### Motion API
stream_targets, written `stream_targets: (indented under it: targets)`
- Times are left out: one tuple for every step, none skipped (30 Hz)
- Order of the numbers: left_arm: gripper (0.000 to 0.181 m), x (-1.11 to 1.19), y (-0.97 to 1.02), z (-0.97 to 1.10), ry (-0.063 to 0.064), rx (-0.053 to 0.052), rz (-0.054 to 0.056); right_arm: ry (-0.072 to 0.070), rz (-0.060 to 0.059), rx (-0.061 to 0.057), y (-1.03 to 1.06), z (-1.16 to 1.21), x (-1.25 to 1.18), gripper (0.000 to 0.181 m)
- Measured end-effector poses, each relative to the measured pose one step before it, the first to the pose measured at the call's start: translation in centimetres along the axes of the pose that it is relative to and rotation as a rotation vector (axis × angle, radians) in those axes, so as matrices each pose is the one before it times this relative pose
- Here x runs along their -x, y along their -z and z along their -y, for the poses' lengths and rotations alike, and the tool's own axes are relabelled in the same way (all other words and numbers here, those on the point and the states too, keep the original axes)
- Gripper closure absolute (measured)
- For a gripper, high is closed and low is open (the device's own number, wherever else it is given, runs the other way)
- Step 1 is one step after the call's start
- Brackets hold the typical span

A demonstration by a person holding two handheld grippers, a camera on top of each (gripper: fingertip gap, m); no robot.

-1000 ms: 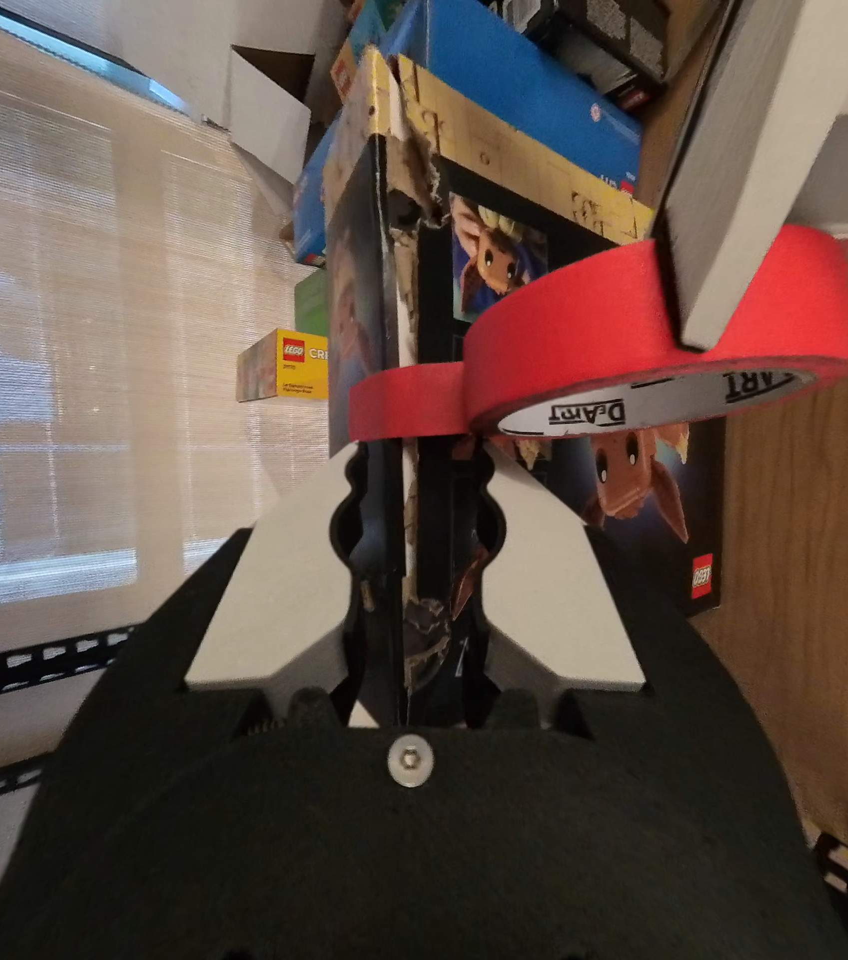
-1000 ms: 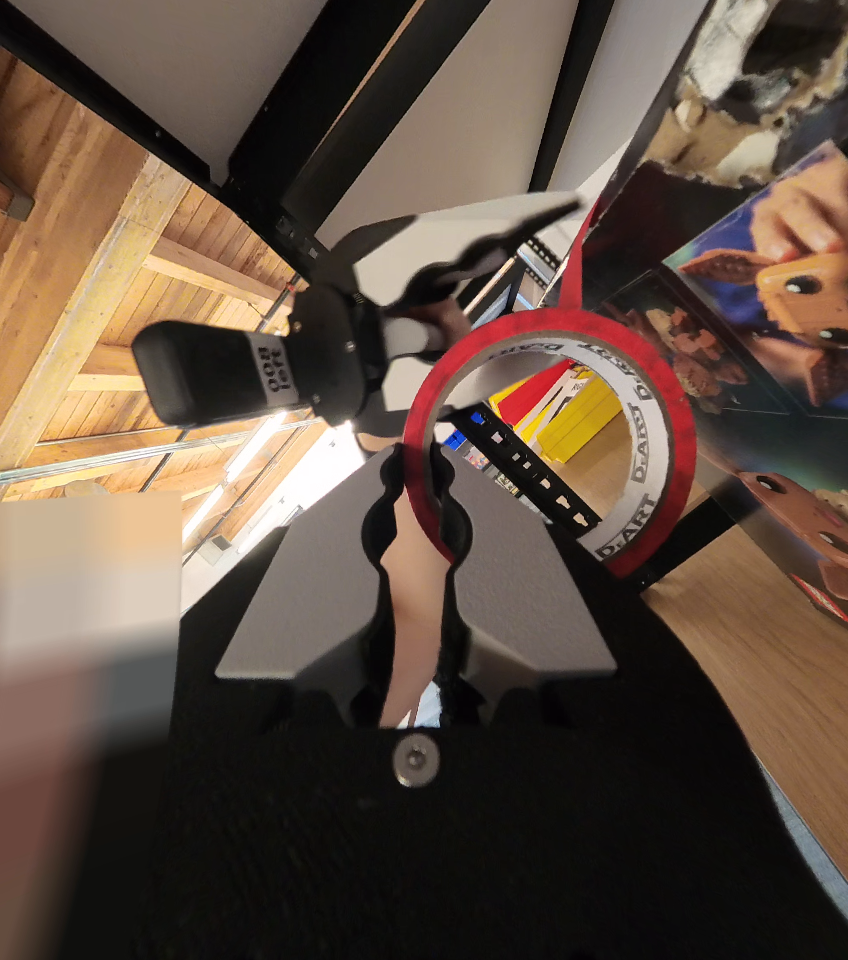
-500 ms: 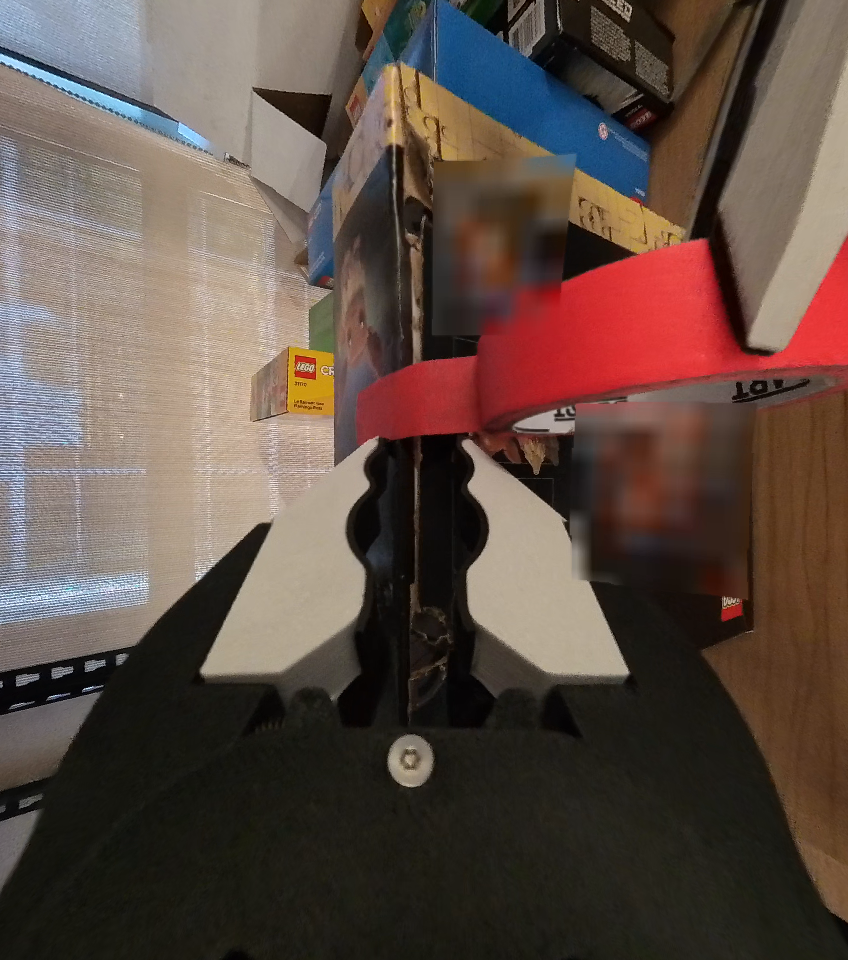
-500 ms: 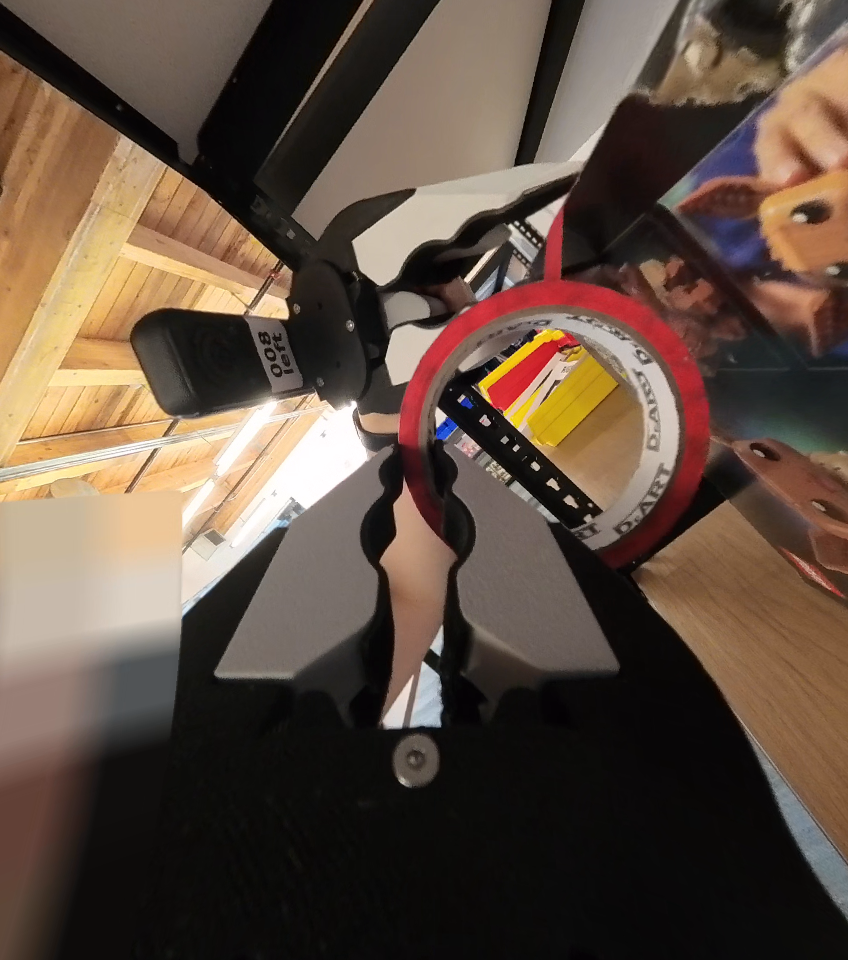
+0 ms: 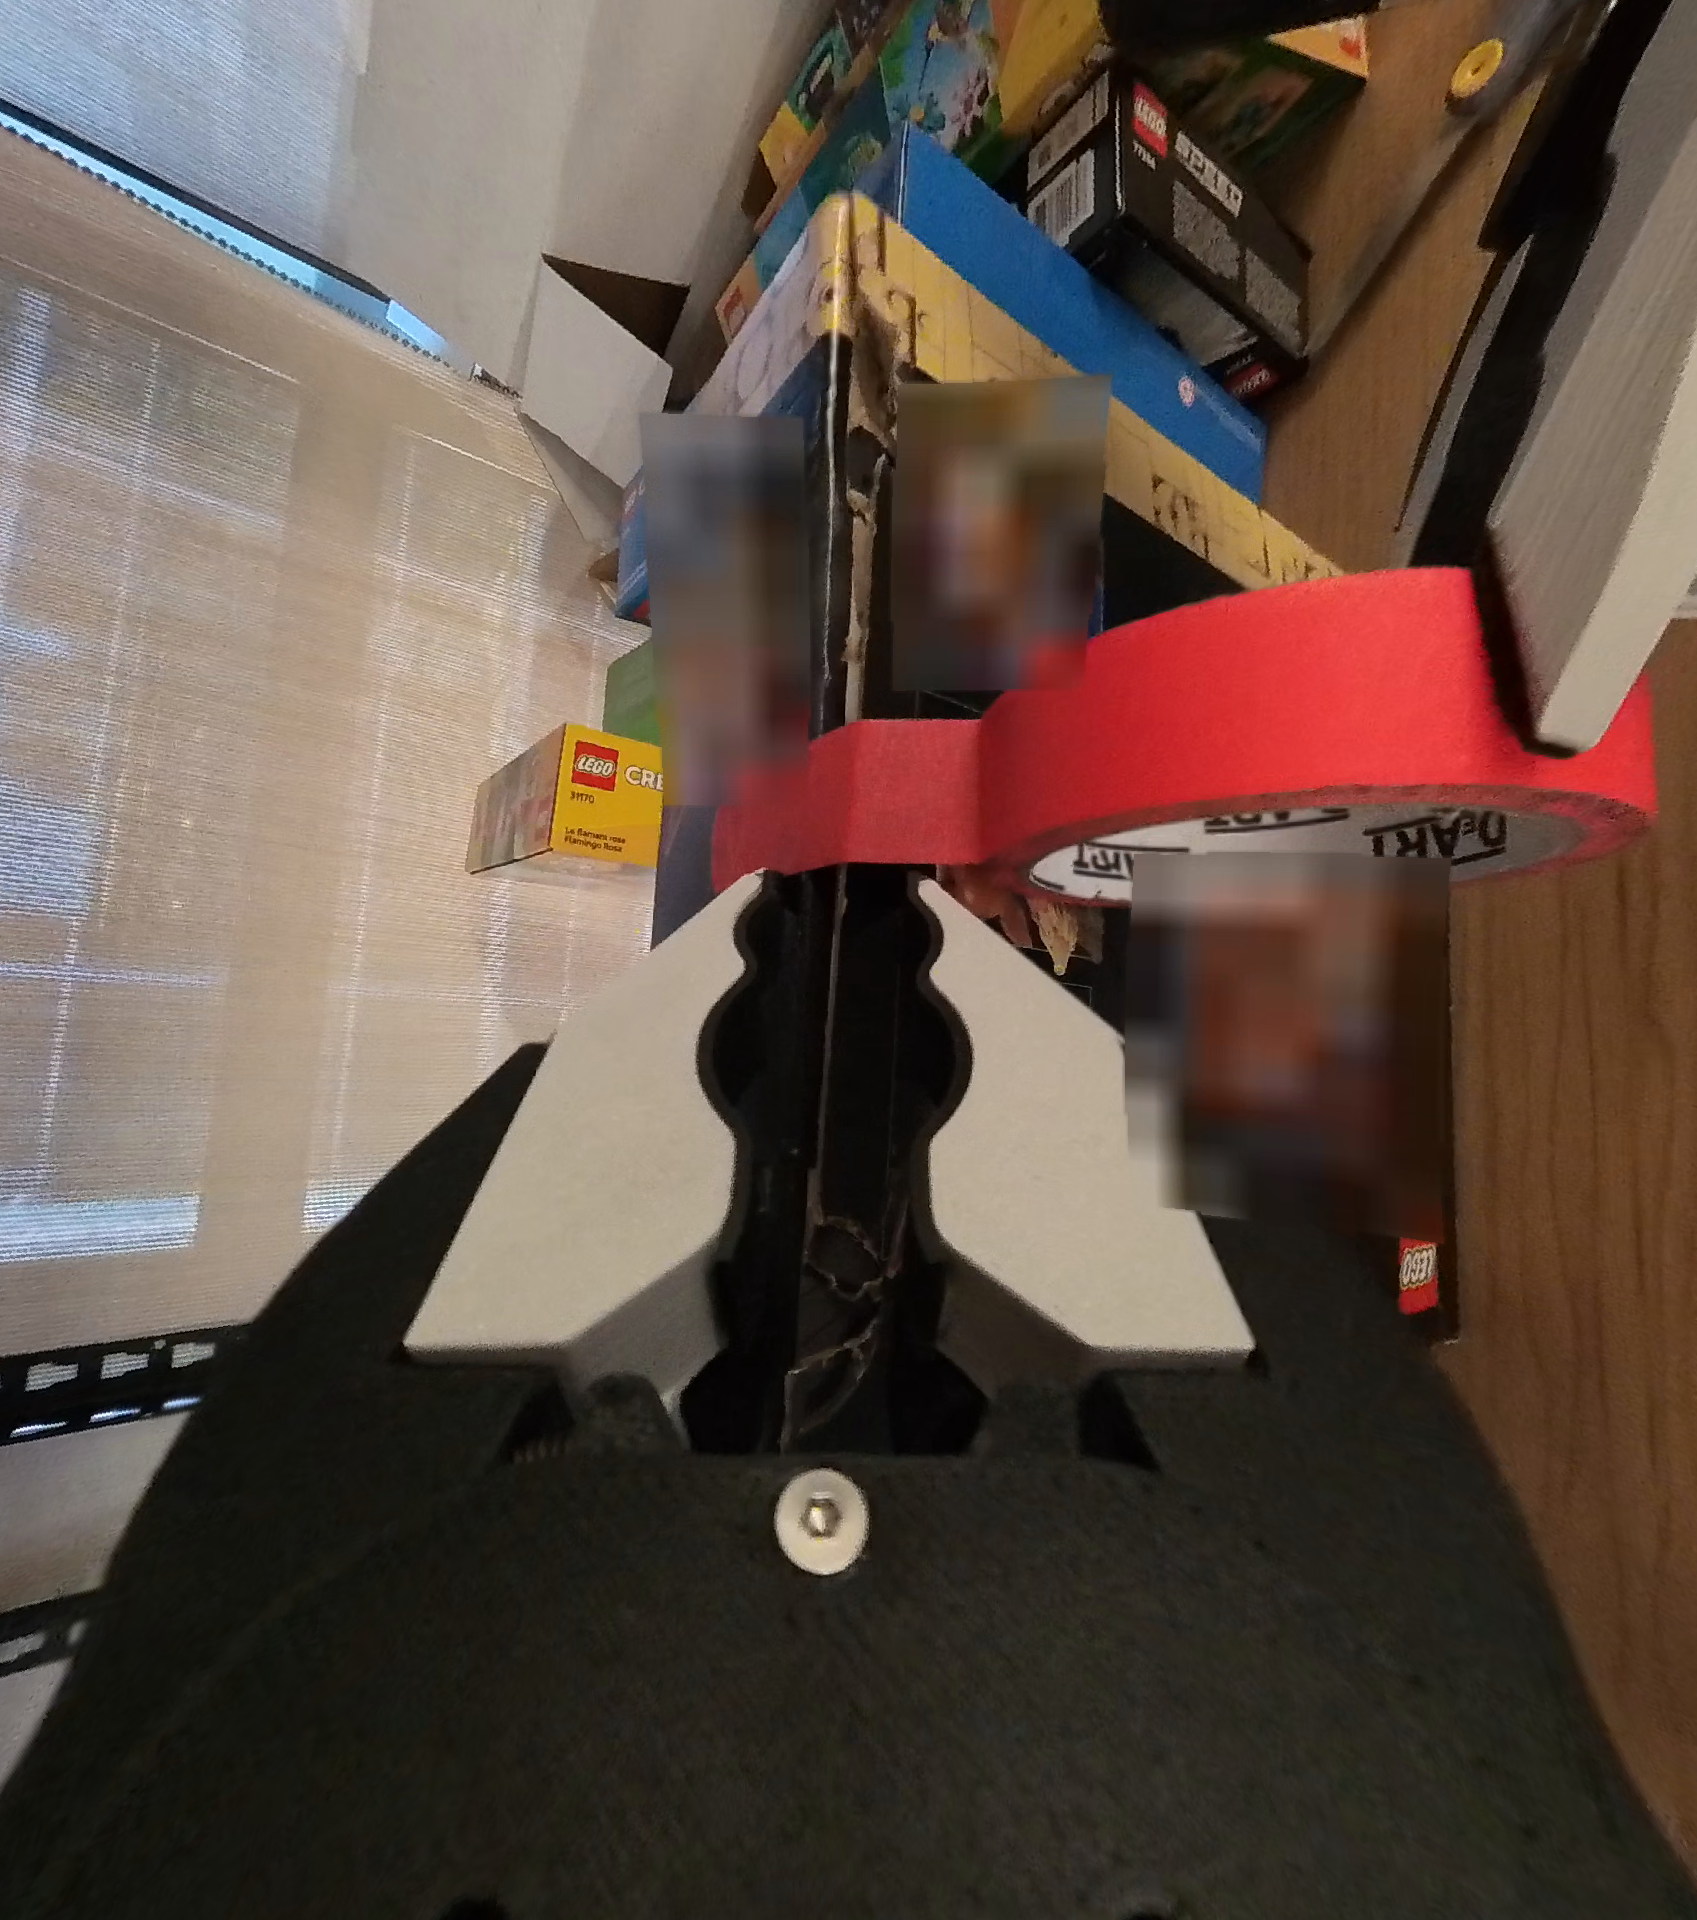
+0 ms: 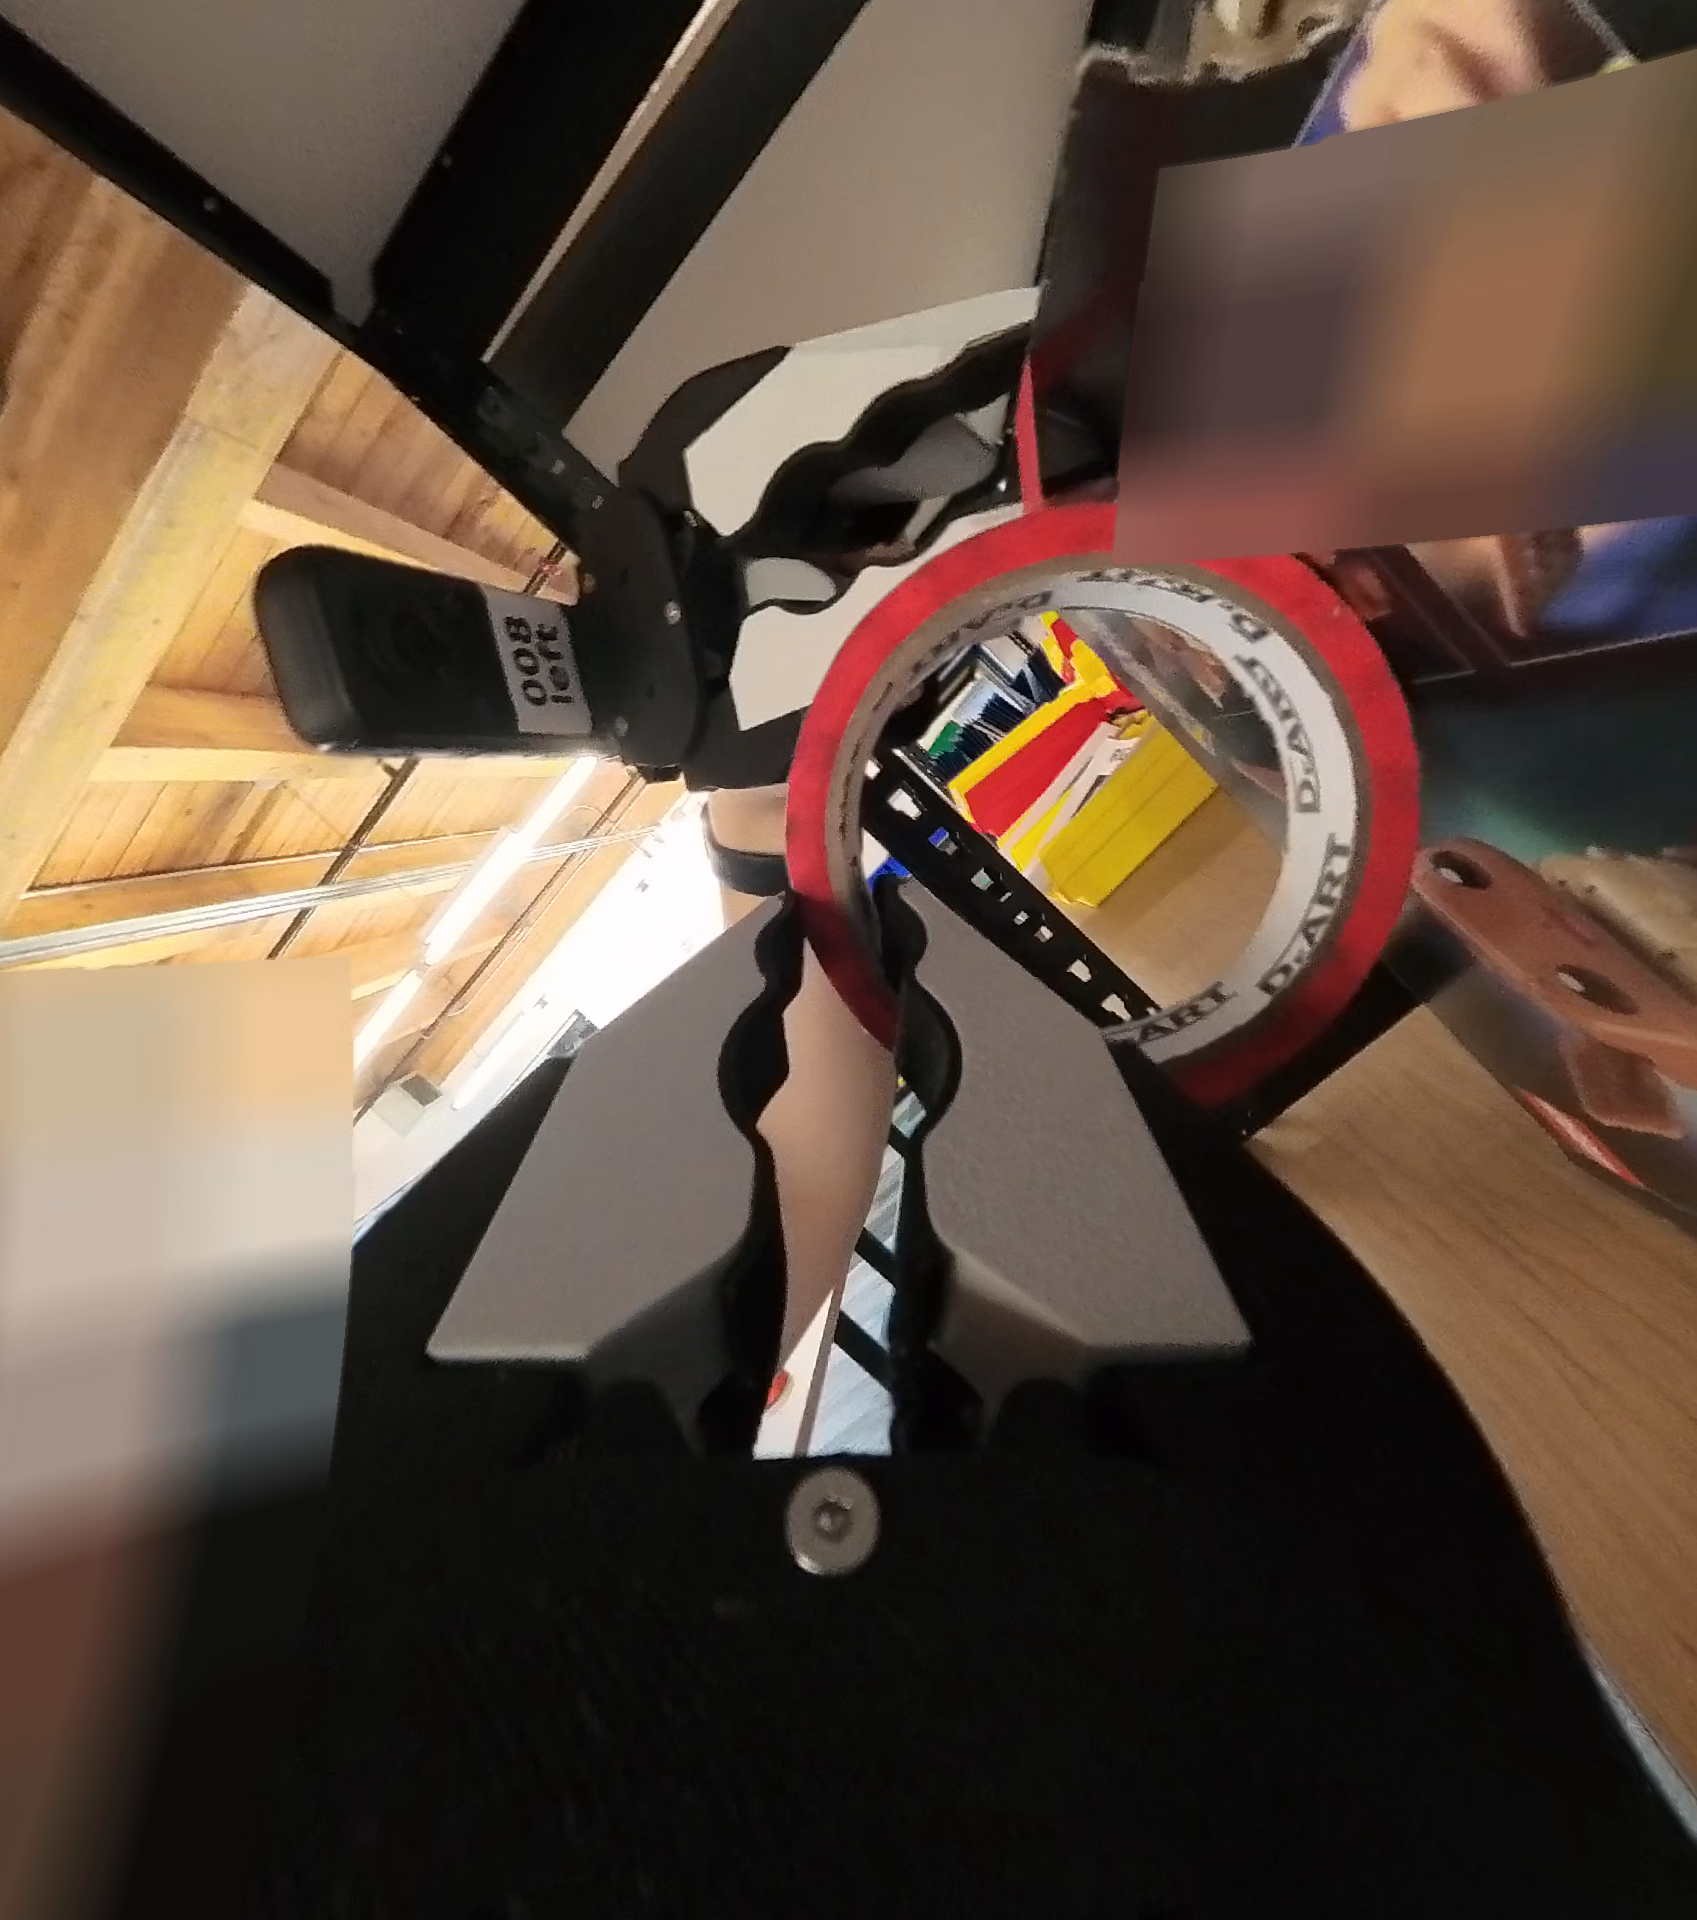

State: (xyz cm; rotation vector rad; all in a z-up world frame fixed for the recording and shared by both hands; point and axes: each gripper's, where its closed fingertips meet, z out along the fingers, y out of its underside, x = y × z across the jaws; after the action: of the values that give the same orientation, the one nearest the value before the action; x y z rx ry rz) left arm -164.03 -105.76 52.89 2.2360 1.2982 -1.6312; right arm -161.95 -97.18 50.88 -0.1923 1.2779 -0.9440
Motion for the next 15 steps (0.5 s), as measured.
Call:
stream_targets:
  targets:
    - [0.16, 0.0, 0.018, 0.014, 0.0049, -0.0075, 0.0002, 0.009, 0.0027, -0.0009, 0.025, -0.002, -0.012, 0.169]
    - [0.16, -0.008, 0.004, 0.004, 0.0023, -0.0048, 0.0007, 0.0098, -0.0045, 0.0075, 0.05, -0.075, -0.062, 0.168]
    - [0.16, -0.003, 0.01, 0.005, 0.0001, -0.0017, 0.0, 0.0147, -0.0052, 0.0121, 0.055, -0.082, -0.014, 0.167]
    - [0.159, -0.006, 0.011, 0.006, -0.003, 0.0011, -0.0001, 0.0154, -0.01, 0.0095, 0.084, 0.006, -0.025, 0.167]
    - [0.159, 0.009, -0.002, 0.004, -0.0047, 0.0033, 0.0009, 0.0173, -0.0156, 0.0119, 0.118, -0.016, -0.049, 0.167]
    - [0.159, 0.013, -0.017, -0.003, -0.0045, 0.005, 0.0016, 0.0222, -0.0163, 0.0177, 0.146, -0.1, 0.003, 0.164]
    - [0.159, 0.024, -0.03, -0.017, -0.0042, 0.0056, 0.0017, 0.0241, -0.0196, 0.0235, 0.147, -0.195, -0.026, 0.16]
    - [0.159, 0.023, -0.028, -0.008, -0.0041, 0.0052, 0.0011, 0.0214, -0.0194, 0.0298, 0.149, -0.312, 0.016, 0.153]
    - [0.159, 0.015, -0.004, -0.006, -0.0033, 0.0042, -0.0001, 0.0188, -0.0184, 0.0352, 0.162, -0.414, 0.05, 0.146]
    - [0.159, 0.0, -0.004, -0.006, -0.002, 0.0028, -0.0008, 0.0242, -0.0224, 0.0342, 0.212, -0.379, 0.034, 0.141]
    - [0.159, -0.004, 0.012, 0.002, -0.0016, 0.0013, -0.0004, 0.0366, -0.0223, 0.0144, 0.376, -0.016, 0.119, 0.136]
    - [0.159, -0.018, 0.017, 0.005, -0.0015, 0.0002, 0.0014, 0.0412, -0.028, 0.0104, 0.576, 0.243, 0.14, 0.134]
    - [0.159, -0.007, 0.009, 0.008, -0.001, -0.0003, 0.003, 0.0622, -0.0434, 0.008, 0.733, 0.541, 0.009, 0.136]
    - [0.159, -0.007, 0.012, -0.01, -0.0006, -0.0006, 0.0035, 0.0958, -0.0536, -0.0057, 0.801, 0.975, -0.076, 0.142]
    - [0.159, 0.002, 0.012, -0.009, -0.0009, -0.0008, 0.004, 0.1163, -0.0674, -0.0233, 0.752, 1.486, -0.334, 0.153]
